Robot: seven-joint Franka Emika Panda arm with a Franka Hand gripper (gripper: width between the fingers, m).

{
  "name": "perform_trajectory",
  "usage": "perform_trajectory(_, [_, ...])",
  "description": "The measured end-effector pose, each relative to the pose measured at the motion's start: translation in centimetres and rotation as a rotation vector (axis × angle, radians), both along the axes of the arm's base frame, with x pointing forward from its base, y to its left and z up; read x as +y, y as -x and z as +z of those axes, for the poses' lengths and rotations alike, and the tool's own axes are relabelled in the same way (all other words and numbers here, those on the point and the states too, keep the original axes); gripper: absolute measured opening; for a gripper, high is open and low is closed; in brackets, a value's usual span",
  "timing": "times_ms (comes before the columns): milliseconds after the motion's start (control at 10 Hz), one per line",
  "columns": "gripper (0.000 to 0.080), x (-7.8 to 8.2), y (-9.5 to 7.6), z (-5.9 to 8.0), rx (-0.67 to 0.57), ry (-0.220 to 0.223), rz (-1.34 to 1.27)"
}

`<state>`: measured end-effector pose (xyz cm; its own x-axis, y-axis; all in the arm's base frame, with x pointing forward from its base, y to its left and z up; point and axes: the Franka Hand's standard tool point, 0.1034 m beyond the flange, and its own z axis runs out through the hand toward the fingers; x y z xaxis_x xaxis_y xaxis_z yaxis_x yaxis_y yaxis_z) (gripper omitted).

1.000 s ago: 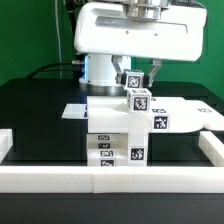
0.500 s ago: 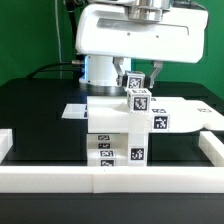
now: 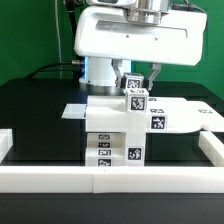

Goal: Assemble chair

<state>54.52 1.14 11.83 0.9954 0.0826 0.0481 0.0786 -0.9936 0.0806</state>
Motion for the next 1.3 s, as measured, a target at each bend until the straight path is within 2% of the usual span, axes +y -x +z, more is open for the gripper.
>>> perform_trajectory(600, [0.0281, -0.03, 0.00, 0.01, 0.000, 0.001, 0.001])
perform_trajectory(1300, [0.0281, -0.89, 0.16, -0.44, -0.018, 0.011, -0.007])
